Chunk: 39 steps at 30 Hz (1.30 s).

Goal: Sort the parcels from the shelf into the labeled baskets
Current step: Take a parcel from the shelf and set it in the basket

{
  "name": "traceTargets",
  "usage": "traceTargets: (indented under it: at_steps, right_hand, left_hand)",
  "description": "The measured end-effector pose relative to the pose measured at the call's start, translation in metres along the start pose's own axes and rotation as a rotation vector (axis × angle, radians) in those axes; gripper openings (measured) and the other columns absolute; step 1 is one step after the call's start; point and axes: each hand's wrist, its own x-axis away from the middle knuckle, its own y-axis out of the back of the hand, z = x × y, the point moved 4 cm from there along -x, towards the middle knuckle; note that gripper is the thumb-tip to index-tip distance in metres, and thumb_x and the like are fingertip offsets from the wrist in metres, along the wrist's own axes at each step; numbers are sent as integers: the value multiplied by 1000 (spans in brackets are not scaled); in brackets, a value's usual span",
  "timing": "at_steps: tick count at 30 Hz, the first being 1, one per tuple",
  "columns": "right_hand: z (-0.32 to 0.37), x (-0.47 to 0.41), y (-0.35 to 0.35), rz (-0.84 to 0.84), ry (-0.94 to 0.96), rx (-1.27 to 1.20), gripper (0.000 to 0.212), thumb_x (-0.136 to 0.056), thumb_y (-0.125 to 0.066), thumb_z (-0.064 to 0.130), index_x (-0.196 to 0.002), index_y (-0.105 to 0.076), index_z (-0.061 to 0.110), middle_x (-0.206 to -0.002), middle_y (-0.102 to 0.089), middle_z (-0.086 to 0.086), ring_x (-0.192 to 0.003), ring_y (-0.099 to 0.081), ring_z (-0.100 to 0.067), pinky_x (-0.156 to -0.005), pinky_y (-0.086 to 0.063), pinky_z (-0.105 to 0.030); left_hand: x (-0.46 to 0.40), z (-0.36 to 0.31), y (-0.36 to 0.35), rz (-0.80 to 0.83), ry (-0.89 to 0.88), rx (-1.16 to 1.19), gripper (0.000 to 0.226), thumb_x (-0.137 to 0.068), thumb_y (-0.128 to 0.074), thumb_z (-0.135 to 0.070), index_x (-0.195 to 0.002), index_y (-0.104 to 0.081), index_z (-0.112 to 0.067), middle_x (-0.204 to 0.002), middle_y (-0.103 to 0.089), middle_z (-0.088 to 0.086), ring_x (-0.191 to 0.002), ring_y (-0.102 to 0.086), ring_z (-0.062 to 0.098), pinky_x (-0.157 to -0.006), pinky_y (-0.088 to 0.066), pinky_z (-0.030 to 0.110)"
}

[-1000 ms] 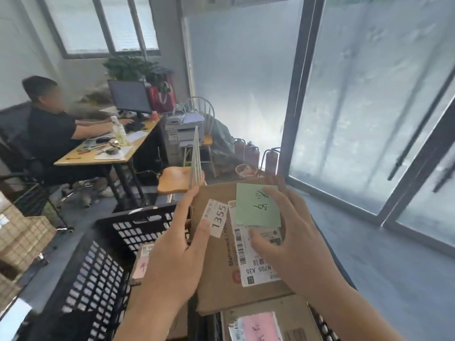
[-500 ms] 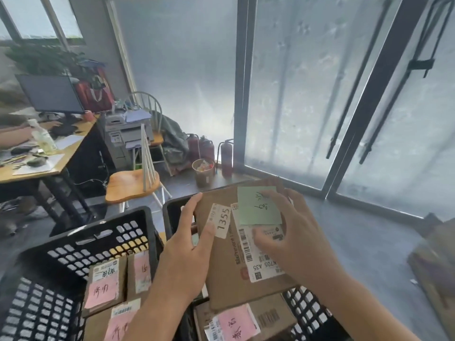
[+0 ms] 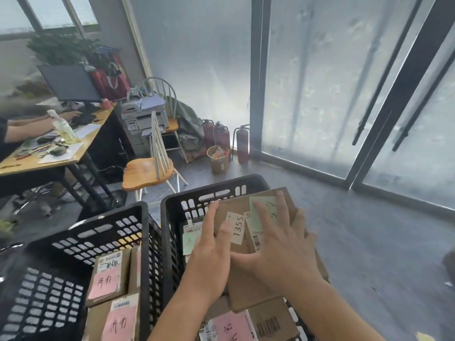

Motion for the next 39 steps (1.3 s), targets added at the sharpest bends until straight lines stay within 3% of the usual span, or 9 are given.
traceTargets:
  at_steps: [4,7,12,20,23,25,28,32,39]
  right_hand:
    - [2,-15,-15,18,16,-31,115,-58,-21,103,-158,-1,51,-170,20,5,-154,-2,-46,-117,-27,-68]
    - [6,-28,-21,-33,58,-43,108,-64,-21,102,-159,-11,50,-171,7,6,-150,-16,-40,-114,-34,-61]
    - [23,-58,-36,-64,133,-85,100,-76,-32,99,-160,-17,47,-171,2,9,-147,-22,-33,-113,-36,-54]
    - [48,-121,-86,-31,170,-105,100,-75,-28,95,-159,-24,42,-172,-7,4,-144,-26,-33,-110,-42,-54]
    - [55,-129,-108,-5,212,-90,87,-84,-37,88,-157,-32,41,-173,-11,4,-146,-26,-30,-115,-36,-49]
    - [58,-133,-116,-6,225,-62,83,-87,-36,85,-156,-34,41,-173,-13,4,-146,-28,-30,-116,-33,-48]
    - [60,-139,-116,6,223,-63,85,-87,-36,86,-158,-34,40,-174,-10,6,-145,-30,-29,-115,-33,-49]
    - [58,-141,-116,30,237,-75,85,-87,-38,86,-158,-32,40,-175,-6,6,-151,-25,-33,-117,-33,-53]
    - [50,-137,-88,77,311,-112,87,-87,-54,79,-160,-24,43,-175,0,5,-161,-2,-33,-124,-25,-58]
  left_hand:
    - [-5,14,-10,-33,13,-20,49,-105,-25,-64,-148,-4,-75,-167,-24,-18,-150,-29,9,-118,-22,34]
    - [-12,22,-3,-116,-4,-63,47,-109,-26,-54,-145,-8,-78,-160,-36,-14,-127,-43,5,-107,-34,31]
    - [-37,30,26,-245,-21,-281,51,-109,-32,-49,-145,-9,-77,-147,-50,-8,-123,-54,16,-108,-47,44]
    - [-105,70,54,-314,-31,-621,60,-108,-34,-45,-160,-5,-49,-139,-59,5,-124,-46,25,-106,-40,45]
    - [-113,87,58,-404,-38,-881,58,-103,-36,-49,-159,-24,-43,-157,-44,8,-139,-37,28,-111,-38,46]
    - [-116,96,60,-414,8,-909,55,-103,-36,-52,-157,-32,-43,-169,-25,8,-154,-20,31,-121,-30,51]
    - [-123,105,60,-366,54,-867,54,-105,-35,-52,-159,-30,-45,-174,-11,3,-160,-4,30,-126,-20,52]
    - [-123,106,62,-347,81,-736,53,-106,-36,-53,-158,-25,-50,-175,-7,-2,-161,0,27,-127,-21,53]
    - [-102,79,68,-338,57,-749,58,-103,-35,-65,-158,-25,-51,-175,-4,-5,-161,5,19,-125,-23,49]
